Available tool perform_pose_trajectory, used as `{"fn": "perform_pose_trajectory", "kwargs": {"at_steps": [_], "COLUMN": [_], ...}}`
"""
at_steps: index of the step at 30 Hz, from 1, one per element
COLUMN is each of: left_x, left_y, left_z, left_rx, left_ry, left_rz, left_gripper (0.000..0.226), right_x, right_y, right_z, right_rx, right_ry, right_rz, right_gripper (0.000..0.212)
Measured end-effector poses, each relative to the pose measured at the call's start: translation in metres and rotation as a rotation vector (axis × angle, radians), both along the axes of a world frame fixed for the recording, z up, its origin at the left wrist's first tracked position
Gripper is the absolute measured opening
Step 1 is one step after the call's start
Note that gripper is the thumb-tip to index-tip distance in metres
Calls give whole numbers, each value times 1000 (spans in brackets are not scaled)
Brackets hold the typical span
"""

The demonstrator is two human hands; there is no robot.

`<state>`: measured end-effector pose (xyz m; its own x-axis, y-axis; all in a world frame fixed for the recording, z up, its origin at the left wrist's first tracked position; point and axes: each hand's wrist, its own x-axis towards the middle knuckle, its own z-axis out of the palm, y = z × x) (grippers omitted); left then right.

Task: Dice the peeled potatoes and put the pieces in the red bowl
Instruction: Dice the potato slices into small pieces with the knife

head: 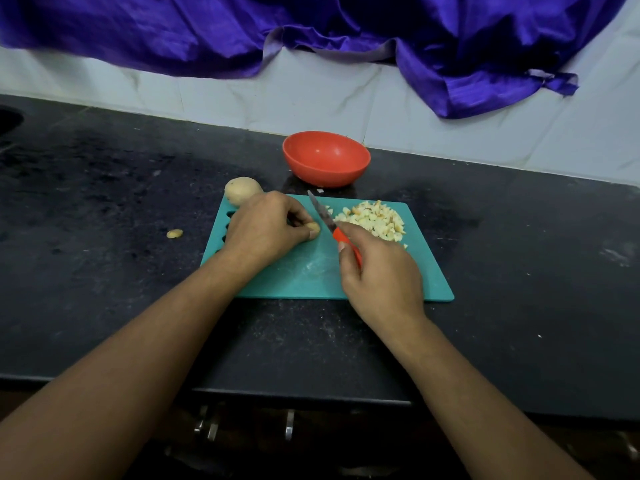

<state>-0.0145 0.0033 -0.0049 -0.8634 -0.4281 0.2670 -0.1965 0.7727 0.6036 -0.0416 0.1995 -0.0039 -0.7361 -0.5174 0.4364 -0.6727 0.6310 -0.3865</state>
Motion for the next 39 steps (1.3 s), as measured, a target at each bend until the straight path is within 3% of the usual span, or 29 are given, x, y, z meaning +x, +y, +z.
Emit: {"fn": "perform_pose_trajectory", "kwargs": {"at_steps": [16, 25, 39], "left_x": [1, 4, 5], "left_y": [2, 1, 0], "left_z": [4, -3, -3], "left_rx": [52, 33, 53], "left_ry": [-12, 53, 79], "left_rz": [3, -11, -12], "left_gripper": [8, 13, 17], "right_x": [7, 10, 11], "right_y": [-15, 2, -12], "right_z": [2, 1, -3], "right_rx": [329, 22, 119], "right_ry": [139, -1, 75], "right_rz": [19, -27, 8], "right_gripper": [45, 38, 41]}}
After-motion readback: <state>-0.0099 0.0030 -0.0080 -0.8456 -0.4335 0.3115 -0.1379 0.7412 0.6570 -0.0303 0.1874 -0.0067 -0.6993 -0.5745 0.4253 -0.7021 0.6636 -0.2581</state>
